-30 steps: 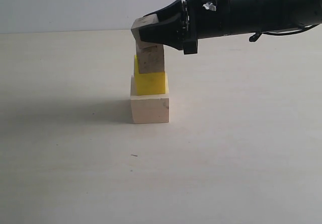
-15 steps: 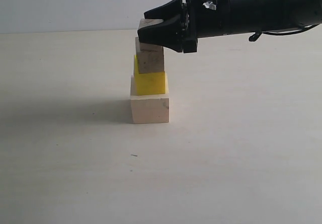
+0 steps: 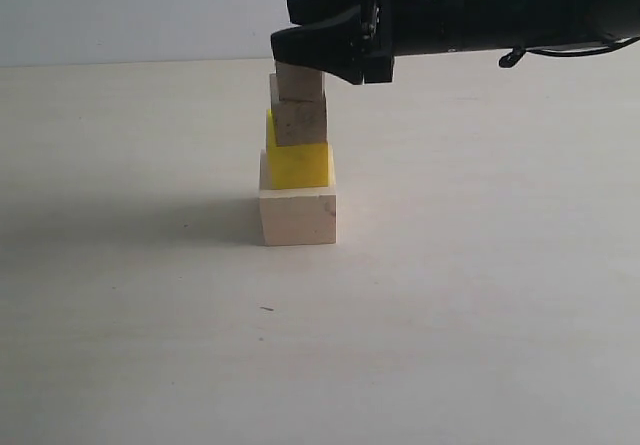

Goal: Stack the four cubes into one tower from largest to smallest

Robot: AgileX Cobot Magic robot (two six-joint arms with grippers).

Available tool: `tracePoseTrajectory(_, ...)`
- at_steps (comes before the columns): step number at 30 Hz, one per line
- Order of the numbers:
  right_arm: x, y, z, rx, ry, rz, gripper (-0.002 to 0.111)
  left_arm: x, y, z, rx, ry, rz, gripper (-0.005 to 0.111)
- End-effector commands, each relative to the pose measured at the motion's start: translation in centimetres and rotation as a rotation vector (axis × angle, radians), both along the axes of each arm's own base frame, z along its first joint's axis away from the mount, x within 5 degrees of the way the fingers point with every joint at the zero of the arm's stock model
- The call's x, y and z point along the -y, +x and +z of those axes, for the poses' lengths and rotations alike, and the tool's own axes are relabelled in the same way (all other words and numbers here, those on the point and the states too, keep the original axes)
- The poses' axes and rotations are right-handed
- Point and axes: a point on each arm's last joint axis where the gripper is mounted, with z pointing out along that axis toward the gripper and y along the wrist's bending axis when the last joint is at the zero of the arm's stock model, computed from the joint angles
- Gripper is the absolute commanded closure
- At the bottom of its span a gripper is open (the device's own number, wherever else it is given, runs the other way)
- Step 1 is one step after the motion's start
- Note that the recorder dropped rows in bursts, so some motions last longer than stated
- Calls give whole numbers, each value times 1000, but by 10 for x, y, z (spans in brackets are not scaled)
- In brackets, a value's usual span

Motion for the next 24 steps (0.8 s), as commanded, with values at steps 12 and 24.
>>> tracePoseTrajectory(12,29,-9,80,-12,-195,-459,108,0,0,0,9,1,-6,107)
tracePoseTrajectory(24,67,-62,91,-324,-239,-804,108,0,0,0,9,1,-6,107)
